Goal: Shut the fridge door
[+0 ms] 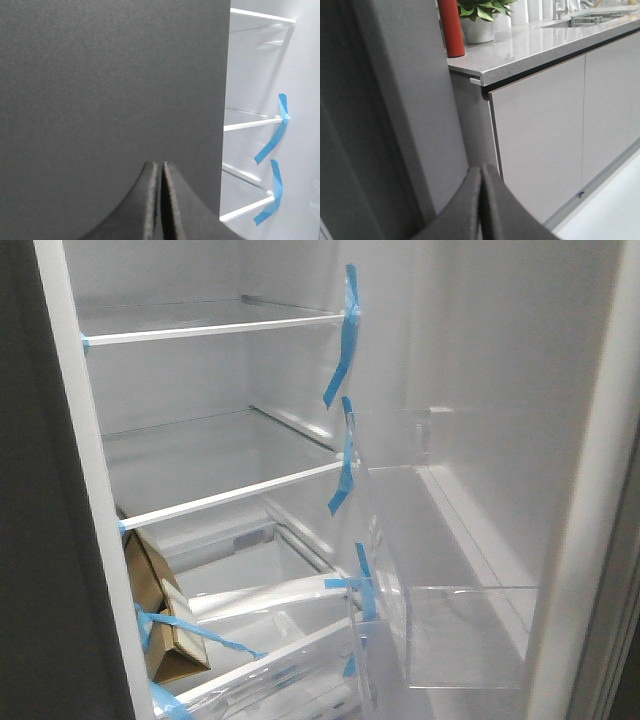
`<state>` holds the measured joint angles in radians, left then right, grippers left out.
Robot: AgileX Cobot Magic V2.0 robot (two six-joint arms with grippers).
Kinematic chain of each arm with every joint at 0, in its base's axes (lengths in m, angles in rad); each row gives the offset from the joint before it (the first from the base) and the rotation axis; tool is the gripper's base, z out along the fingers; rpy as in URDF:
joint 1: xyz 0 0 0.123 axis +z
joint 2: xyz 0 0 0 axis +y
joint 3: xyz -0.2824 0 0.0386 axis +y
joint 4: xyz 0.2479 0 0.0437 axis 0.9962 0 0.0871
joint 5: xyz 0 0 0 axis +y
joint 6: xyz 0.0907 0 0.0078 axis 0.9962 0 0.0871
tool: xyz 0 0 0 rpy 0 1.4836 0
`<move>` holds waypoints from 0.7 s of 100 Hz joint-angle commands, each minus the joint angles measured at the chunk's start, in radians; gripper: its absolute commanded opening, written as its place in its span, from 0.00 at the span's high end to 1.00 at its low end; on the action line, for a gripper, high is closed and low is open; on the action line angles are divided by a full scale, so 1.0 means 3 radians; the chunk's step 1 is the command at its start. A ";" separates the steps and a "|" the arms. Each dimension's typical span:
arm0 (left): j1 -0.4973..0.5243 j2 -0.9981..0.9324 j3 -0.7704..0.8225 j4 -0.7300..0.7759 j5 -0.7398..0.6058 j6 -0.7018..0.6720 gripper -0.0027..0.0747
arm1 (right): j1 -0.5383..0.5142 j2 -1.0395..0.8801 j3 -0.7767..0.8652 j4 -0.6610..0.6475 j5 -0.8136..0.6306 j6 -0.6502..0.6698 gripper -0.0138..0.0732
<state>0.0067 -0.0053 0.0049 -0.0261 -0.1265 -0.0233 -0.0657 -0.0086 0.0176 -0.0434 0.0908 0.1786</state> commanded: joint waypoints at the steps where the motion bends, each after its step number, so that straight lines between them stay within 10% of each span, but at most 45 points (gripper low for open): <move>1: 0.0005 -0.0037 0.0117 -0.0013 -0.0243 -0.0006 0.99 | -0.0012 -0.0071 -0.0068 0.0145 -0.0228 -0.0005 0.89; 70: 0.0005 -0.0037 0.0117 -0.0013 -0.0243 -0.0006 0.99 | 0.0000 0.0357 -0.2172 0.0488 0.1528 -0.0682 0.89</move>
<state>0.0067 -0.0053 0.0049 -0.0261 -0.1265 -0.0233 -0.0657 0.0409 -0.5421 0.1040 0.5764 0.0268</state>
